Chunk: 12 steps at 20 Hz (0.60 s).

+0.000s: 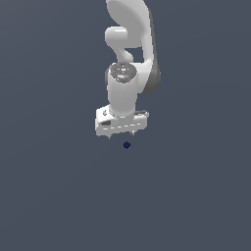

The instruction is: Pick up the object and move it to a goal position.

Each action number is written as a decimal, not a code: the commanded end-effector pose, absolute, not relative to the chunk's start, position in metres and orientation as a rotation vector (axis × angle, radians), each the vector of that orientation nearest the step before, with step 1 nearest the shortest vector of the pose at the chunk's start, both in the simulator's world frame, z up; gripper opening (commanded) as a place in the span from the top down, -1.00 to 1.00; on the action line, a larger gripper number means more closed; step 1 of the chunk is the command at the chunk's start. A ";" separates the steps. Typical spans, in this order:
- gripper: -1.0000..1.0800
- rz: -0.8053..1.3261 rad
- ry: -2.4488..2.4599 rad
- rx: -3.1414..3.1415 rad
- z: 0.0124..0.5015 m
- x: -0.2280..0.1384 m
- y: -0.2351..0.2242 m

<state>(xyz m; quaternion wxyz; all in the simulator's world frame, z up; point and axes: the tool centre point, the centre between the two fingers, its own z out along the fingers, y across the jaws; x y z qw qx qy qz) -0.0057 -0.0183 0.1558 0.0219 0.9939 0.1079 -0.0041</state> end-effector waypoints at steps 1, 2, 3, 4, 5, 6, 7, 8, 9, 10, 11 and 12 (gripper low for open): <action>-0.92 -0.014 0.431 3.071 0.145 -0.008 -0.016; -0.92 -0.015 0.474 3.066 0.140 -0.009 -0.015; -0.92 -0.015 0.519 3.061 0.135 -0.011 -0.014; -0.92 -0.015 0.563 3.054 0.130 -0.012 -0.013; -0.92 -0.015 0.608 3.048 0.125 -0.013 -0.012; -0.92 -0.015 0.652 3.041 0.120 -0.015 -0.010; -0.92 -0.015 0.696 3.033 0.115 -0.016 -0.009; -0.92 -0.014 0.741 3.025 0.110 -0.018 -0.008; -0.92 -0.014 0.785 3.016 0.106 -0.019 -0.007; -0.92 -0.013 0.827 3.007 0.101 -0.021 -0.005; -0.92 -0.012 0.866 2.998 0.097 -0.022 -0.004; -0.92 -0.012 0.903 2.990 0.093 -0.024 -0.003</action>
